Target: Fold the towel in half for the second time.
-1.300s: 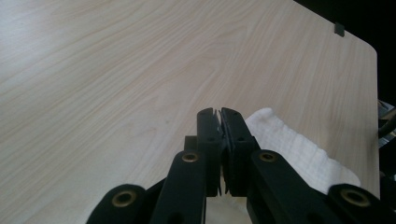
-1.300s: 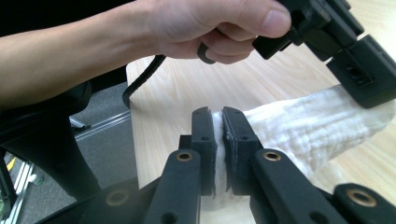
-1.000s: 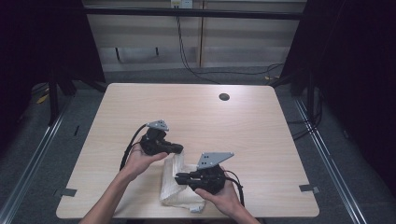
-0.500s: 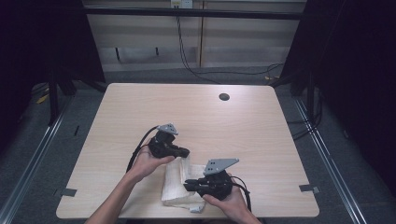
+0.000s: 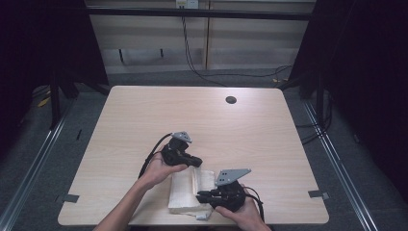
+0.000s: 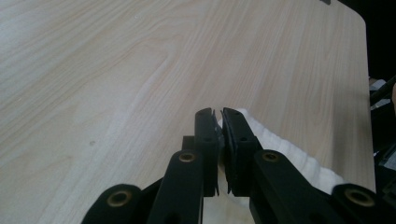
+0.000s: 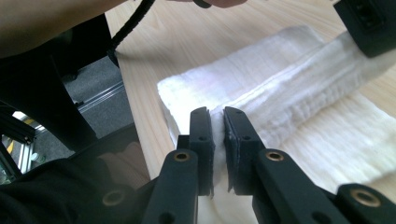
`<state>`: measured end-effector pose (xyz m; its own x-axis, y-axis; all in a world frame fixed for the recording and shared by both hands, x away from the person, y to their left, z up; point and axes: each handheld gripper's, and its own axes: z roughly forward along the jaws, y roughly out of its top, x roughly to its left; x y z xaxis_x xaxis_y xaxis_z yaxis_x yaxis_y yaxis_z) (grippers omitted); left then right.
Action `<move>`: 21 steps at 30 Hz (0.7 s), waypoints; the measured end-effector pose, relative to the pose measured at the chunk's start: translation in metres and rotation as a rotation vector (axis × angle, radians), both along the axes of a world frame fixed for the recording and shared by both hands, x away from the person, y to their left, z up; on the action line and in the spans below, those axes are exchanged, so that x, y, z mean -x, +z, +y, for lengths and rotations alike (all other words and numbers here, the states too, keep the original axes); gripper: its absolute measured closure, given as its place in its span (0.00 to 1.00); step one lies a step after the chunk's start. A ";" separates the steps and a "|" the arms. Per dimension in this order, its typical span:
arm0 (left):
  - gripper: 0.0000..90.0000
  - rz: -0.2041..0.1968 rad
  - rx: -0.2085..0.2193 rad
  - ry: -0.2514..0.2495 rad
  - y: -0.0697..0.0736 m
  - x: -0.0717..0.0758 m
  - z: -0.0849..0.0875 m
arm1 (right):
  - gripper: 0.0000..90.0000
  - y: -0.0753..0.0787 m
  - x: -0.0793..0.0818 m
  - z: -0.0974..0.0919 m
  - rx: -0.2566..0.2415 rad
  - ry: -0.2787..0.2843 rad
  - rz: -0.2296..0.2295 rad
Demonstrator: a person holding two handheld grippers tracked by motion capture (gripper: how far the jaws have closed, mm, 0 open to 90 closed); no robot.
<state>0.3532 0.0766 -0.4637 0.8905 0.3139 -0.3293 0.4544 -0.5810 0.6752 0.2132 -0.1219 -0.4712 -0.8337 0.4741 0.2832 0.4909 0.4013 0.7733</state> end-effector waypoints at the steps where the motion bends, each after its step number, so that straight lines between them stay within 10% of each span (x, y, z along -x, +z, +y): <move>1: 0.95 0.007 -0.004 -0.001 -0.001 0.000 -0.003 | 0.91 0.000 0.000 -0.002 0.005 -0.004 0.004; 13: 0.94 0.034 -0.004 -0.038 -0.010 0.010 -0.022 | 0.88 -0.016 0.009 -0.020 0.068 -0.031 0.033; 21: 0.93 0.048 0.007 -0.045 -0.016 0.011 -0.031 | 0.64 -0.015 0.010 -0.024 0.066 -0.073 0.033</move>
<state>0.3418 0.0457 -0.4801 0.8866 0.2719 -0.3743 0.4604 -0.5971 0.6569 0.2032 -0.1456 -0.4867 -0.7871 0.5514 0.2765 0.5456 0.4131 0.7292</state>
